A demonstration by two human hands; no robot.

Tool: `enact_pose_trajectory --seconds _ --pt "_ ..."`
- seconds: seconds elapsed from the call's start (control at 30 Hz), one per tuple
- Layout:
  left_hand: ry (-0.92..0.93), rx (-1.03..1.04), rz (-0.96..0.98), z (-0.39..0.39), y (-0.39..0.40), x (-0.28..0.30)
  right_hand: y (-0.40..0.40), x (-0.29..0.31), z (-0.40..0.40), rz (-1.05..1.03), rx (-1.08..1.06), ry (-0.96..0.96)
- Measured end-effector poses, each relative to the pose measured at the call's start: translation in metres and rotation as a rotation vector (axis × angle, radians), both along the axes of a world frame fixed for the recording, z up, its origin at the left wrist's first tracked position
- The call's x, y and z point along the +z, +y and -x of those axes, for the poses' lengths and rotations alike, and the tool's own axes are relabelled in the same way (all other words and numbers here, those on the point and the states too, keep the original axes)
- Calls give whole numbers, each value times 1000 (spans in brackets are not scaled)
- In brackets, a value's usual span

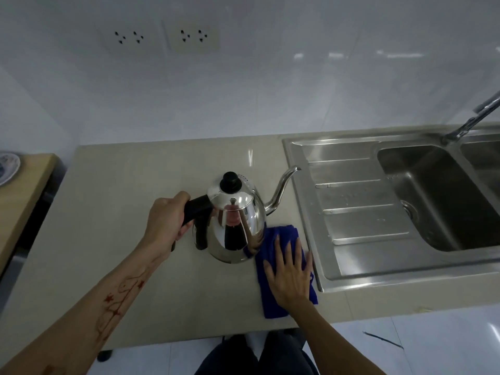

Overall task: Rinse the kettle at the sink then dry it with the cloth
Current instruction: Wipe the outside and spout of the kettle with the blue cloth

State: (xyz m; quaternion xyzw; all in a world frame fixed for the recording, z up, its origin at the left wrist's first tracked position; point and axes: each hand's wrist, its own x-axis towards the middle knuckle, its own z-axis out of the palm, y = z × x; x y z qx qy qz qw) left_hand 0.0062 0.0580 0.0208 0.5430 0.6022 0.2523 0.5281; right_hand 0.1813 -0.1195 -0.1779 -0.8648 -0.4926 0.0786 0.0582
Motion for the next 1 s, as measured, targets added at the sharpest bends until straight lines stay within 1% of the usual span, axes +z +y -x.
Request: enact_pose_trajectory --seconds 0.07,0.17,0.23,0.27,0.33,0.37,0.4,0.43,0.53,0.57,0.6,0.67,0.73,0.87,1.0 --pt "-1 4 6 -1 1 -7 0 -4 1 25 3 11" --pt "-16 7 3 -2 6 -12 0 2 -2 60 17 81" --pt "-30 13 6 -1 11 -13 2 15 -6 43 14 206" --pt "-35 19 9 -1 14 -14 3 25 -8 -33 -13 272" --pt "-42 30 11 0 20 -14 10 55 -10 -326 -122 395" --pt "-46 34 10 0 24 -13 17 71 -12 -473 -187 463" --pt "-51 38 7 -1 28 -12 28 84 -15 -575 -225 550" --pt "-54 42 6 -2 33 -11 41 98 -17 -617 -246 663" --pt "-59 34 -6 -7 53 -7 89 123 -31 -516 -275 1066" --pt "-60 25 -10 -9 61 -5 104 125 -36 -469 -286 1163" --pt "-63 11 -13 -12 70 -3 118 122 -40 -444 -277 1216" --pt "-66 -31 -26 -20 91 -1 143 117 -45 -444 -244 1194" --pt "-69 -65 -51 -29 114 0 165 116 -50 -482 -255 1169" --pt "-92 -70 -116 -46 164 -6 213 118 -63 -583 -307 1318" --pt "-59 -19 -178 -67 209 -18 267 103 -73 -631 -428 1347"
